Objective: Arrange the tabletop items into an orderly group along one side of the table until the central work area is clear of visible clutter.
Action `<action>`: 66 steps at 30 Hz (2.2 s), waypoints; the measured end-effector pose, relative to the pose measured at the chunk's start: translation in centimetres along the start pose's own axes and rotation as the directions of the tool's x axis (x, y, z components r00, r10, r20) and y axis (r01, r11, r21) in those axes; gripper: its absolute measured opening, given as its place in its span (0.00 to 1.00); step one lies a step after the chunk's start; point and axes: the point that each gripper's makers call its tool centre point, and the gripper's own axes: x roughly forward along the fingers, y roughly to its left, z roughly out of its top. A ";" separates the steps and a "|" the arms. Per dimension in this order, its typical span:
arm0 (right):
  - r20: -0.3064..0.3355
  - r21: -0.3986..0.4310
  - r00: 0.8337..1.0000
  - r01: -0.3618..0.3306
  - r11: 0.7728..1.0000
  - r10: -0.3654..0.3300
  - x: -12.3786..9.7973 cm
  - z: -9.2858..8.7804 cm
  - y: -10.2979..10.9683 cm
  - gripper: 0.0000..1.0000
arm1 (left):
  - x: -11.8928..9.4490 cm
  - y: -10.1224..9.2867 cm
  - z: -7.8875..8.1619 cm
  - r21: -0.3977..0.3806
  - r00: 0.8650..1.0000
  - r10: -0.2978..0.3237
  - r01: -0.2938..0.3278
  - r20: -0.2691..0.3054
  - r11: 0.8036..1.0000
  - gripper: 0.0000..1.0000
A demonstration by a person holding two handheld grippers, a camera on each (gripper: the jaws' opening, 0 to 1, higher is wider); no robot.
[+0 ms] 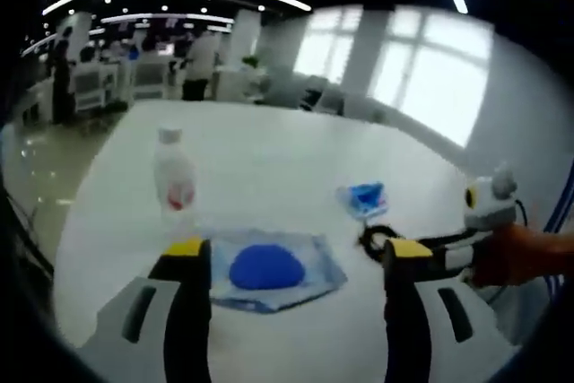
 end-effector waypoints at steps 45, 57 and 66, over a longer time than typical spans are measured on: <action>-0.134 0.180 0.990 -0.017 0.984 0.042 8.9 -0.8 -2.5 0.44 | 9.0 7.4 -4.8 -0.154 0.919 0.168 -0.235 -0.358 0.960 0.51; -0.158 0.237 0.987 -0.002 0.972 0.040 9.5 -1.2 -2.8 0.32 | 8.9 8.7 -6.4 -0.096 0.876 0.222 -0.288 -0.429 0.953 0.41; -0.182 0.237 0.982 -0.008 0.972 0.052 10.2 -1.5 -2.5 0.29 | 9.0 10.1 -7.4 -0.075 0.840 0.240 -0.314 -0.486 0.947 0.27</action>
